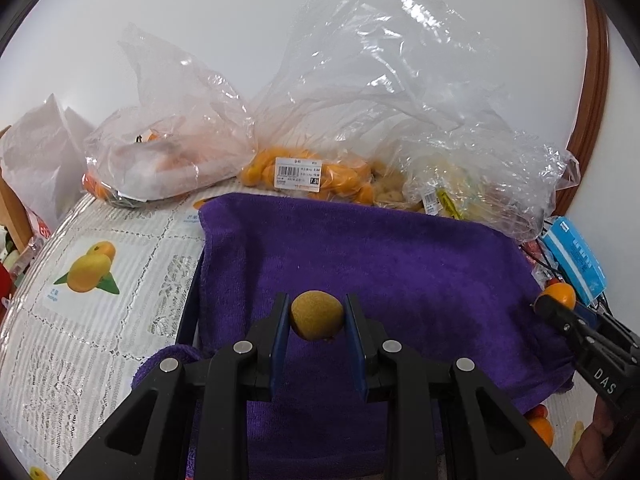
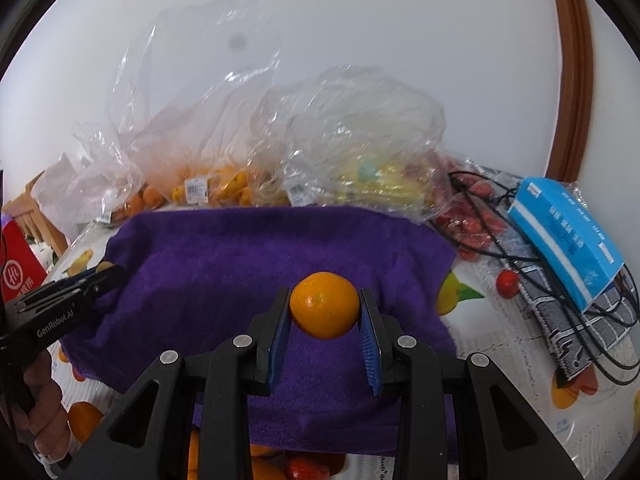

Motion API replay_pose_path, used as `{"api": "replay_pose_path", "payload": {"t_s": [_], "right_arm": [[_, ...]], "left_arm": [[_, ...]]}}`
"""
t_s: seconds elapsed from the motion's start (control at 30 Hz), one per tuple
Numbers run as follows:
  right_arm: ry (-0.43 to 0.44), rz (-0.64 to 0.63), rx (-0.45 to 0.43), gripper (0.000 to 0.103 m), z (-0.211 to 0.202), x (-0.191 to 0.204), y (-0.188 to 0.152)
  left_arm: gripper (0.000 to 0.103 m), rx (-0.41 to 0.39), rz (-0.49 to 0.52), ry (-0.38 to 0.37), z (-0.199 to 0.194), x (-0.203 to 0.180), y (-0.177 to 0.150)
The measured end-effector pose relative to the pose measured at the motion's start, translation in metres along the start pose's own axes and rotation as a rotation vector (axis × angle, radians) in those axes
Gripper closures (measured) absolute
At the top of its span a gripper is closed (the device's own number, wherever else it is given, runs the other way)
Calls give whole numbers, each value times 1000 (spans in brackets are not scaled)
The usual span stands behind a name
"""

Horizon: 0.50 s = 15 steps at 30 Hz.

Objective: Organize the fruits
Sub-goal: 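Lift both held fruits and carry them over the purple towel, then lower both fruits onto the purple towel and open both tools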

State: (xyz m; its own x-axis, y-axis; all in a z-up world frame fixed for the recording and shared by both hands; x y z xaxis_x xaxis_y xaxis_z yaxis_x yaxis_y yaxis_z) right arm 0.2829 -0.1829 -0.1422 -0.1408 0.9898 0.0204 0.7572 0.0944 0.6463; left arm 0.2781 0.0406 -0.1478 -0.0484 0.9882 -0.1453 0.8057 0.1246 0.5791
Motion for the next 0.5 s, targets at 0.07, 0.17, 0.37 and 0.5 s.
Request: {"api": "replay_pose_path", "payload": {"t_s": [0.07,0.17,0.37,0.5], "right_arm": [[1,-7,14,70,4,2,-2],[-1,-14,27,70,9,5,-4],[6,-10,56,70,17,5,-5],[9,-16,71,70,21,6,-6]], "left_arm": [[78,8,-2,-4,1,0,1],[78,16,13,2,3,-1,0],[78,45,28,-6,6,-4,-1],[78,66,24,-12,10,-2,-1]]}}
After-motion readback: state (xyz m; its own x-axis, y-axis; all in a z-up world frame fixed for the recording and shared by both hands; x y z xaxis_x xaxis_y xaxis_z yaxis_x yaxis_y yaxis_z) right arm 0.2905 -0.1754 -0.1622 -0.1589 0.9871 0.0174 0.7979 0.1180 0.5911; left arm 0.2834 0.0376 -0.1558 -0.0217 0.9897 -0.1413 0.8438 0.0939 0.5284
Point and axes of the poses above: each gripper's, at about its wrist camera, not at the fingertips, and z roughly the way its jaws point, x to its left, y to its top, the point moved 3 cm from there along z, roughly the way its jaws point, and after that the axes turned 14 degrees about x, right-handed, at the moved point
